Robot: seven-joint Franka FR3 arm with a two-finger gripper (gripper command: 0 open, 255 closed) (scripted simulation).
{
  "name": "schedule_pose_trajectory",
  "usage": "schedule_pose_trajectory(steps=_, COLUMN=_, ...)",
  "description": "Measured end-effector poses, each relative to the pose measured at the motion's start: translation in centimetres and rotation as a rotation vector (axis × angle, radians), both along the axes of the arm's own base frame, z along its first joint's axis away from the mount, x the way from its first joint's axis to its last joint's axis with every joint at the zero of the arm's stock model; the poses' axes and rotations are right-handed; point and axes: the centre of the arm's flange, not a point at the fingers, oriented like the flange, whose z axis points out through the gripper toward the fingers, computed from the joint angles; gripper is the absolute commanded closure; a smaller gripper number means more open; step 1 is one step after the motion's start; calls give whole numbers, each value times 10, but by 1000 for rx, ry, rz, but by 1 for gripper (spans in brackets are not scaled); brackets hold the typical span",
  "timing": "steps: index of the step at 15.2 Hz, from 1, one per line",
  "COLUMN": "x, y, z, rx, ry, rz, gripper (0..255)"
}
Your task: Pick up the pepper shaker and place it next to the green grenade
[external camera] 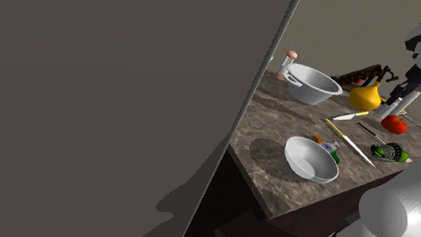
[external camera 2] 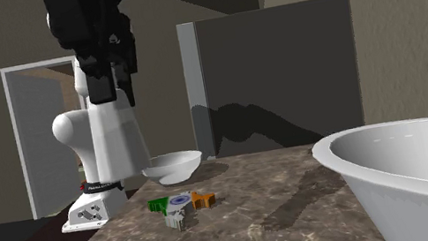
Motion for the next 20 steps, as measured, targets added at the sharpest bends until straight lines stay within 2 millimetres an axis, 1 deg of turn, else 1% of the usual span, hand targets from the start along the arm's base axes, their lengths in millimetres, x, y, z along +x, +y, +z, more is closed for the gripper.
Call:
schedule_pose_trajectory(steps=16, x=-1, y=0, z=-85, rx=0, ry=0, rz=0, gripper=255)
schedule_pose_trajectory(steps=20, x=1, y=1, z=-107, rx=0, ry=0, rz=0, gripper=255)
